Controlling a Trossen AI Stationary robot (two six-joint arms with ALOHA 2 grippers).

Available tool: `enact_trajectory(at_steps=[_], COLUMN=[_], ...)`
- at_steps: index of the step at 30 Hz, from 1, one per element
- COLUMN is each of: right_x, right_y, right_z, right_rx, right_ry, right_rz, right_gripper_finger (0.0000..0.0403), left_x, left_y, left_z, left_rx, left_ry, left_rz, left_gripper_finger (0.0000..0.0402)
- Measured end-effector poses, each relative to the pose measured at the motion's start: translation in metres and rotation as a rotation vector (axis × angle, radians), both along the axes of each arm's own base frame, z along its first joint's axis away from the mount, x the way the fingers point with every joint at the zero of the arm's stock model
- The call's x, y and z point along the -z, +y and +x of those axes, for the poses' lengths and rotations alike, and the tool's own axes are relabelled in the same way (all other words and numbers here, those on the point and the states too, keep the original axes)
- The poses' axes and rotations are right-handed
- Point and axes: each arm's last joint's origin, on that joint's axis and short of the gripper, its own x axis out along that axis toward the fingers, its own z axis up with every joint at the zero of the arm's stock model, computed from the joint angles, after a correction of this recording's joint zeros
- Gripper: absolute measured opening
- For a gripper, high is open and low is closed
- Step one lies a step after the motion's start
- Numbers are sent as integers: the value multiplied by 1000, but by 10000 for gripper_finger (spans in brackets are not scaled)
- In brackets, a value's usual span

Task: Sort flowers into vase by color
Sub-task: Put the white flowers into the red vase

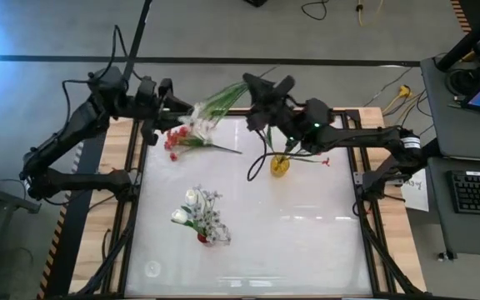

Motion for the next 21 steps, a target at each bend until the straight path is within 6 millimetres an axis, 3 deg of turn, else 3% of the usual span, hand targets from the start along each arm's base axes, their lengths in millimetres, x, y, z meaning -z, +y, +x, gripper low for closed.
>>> enact_trajectory(at_steps=[7,13,17,21], right_x=[-26,-33,-34,-29], right_y=[30,57,63,76], right_z=[-32,-66,-94,-107], right_rx=[-78,-422,-727,-871], right_ry=[-262,-259,-202,-178], right_rz=[353,775,1134,1272], right_gripper_finger=[13,13,13,13], left_x=[2,21,29,30], left_y=[-5,-17,-39,-73], left_z=[-8,-9,-2,12], left_rx=[-11,11,34,115], left_ry=[81,100,62,-27], left_rz=[62,68,90,131], left_gripper_finger=[169,168,165,164])
